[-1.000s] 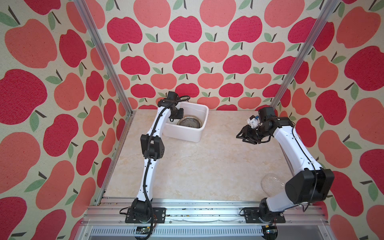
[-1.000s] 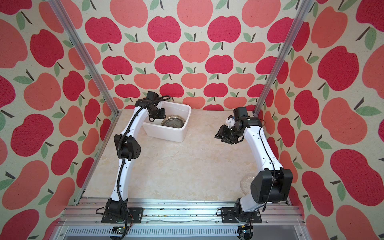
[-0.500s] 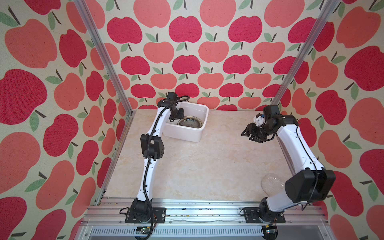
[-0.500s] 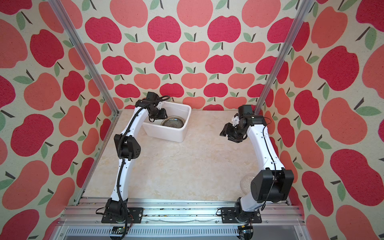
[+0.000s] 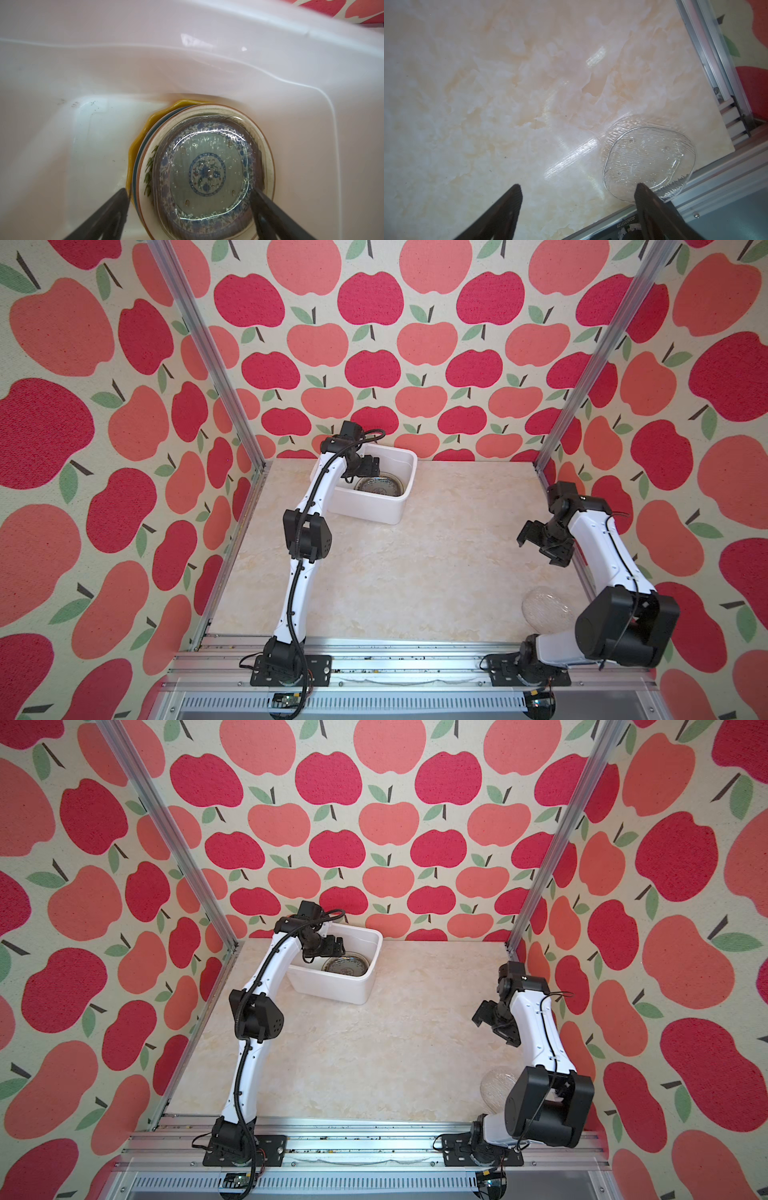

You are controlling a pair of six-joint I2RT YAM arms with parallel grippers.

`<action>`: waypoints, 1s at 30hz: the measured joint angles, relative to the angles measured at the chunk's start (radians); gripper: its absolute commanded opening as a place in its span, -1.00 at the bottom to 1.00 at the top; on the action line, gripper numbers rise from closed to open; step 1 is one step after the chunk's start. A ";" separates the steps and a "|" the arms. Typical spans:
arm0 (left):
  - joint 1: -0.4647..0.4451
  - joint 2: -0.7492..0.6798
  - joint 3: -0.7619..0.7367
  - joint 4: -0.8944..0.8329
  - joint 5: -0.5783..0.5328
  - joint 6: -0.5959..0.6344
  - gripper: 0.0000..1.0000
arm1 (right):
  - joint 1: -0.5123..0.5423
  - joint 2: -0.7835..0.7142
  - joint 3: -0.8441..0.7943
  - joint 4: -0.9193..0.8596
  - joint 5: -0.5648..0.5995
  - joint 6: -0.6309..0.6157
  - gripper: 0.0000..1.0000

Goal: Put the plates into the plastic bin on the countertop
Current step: 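Reach the right gripper to the clear glass plate and grip its rim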

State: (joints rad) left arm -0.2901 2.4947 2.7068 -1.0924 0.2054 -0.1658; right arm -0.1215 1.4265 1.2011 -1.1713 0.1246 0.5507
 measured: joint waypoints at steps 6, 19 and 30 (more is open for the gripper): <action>-0.021 -0.125 0.019 -0.004 -0.047 -0.024 0.98 | -0.116 0.000 -0.070 0.000 0.050 0.057 0.99; -0.021 -0.277 -0.052 -0.005 -0.067 -0.027 0.99 | -0.346 -0.151 -0.317 0.126 0.000 0.113 0.99; -0.048 -0.360 -0.122 -0.006 -0.077 -0.022 0.99 | -0.266 -0.065 -0.425 0.288 -0.124 0.133 0.57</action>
State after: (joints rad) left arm -0.3382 2.1342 2.5851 -1.0985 0.1280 -0.1875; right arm -0.3874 1.3613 0.7757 -0.8833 0.0010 0.6838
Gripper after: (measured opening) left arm 0.992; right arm 0.831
